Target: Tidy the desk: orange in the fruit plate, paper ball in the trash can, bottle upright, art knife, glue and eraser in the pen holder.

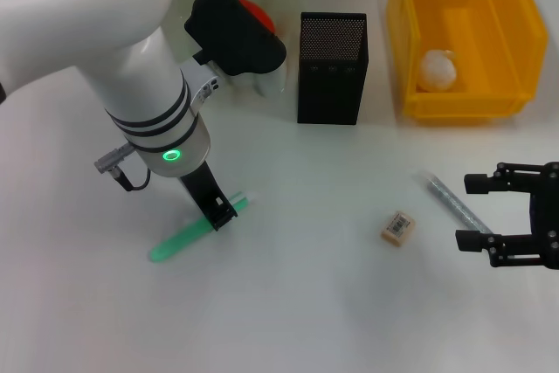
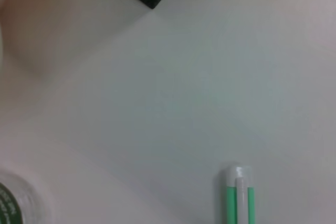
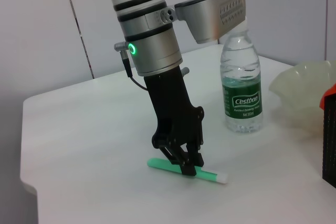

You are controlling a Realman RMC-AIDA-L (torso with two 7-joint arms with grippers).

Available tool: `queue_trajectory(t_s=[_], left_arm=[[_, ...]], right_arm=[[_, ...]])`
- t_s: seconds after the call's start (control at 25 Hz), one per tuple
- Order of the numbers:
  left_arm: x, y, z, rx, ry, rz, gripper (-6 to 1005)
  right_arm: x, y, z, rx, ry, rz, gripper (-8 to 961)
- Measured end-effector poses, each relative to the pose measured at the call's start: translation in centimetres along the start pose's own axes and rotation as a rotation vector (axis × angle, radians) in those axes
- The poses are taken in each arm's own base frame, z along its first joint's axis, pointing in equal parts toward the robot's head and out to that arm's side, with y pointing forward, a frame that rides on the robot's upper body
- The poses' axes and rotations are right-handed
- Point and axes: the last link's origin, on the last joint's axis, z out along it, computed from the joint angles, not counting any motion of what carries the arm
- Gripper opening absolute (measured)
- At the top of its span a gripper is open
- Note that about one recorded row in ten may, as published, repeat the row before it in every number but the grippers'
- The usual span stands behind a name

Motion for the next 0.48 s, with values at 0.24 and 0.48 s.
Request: queue_trajectory(t_s=[0.24,0.48], left_arm=[[-0.1,0.3,-0.5,-0.003,0.035,-0.003,180],[-0.7,-0.1,-2.9,-0.007,0.125,-0.035,196]], right_arm=[[0.0,0.0,0.0,0.0,0.0,-0.001,761],[-0.2,-0.1,0.0,0.001,0.0,0.0,762]])
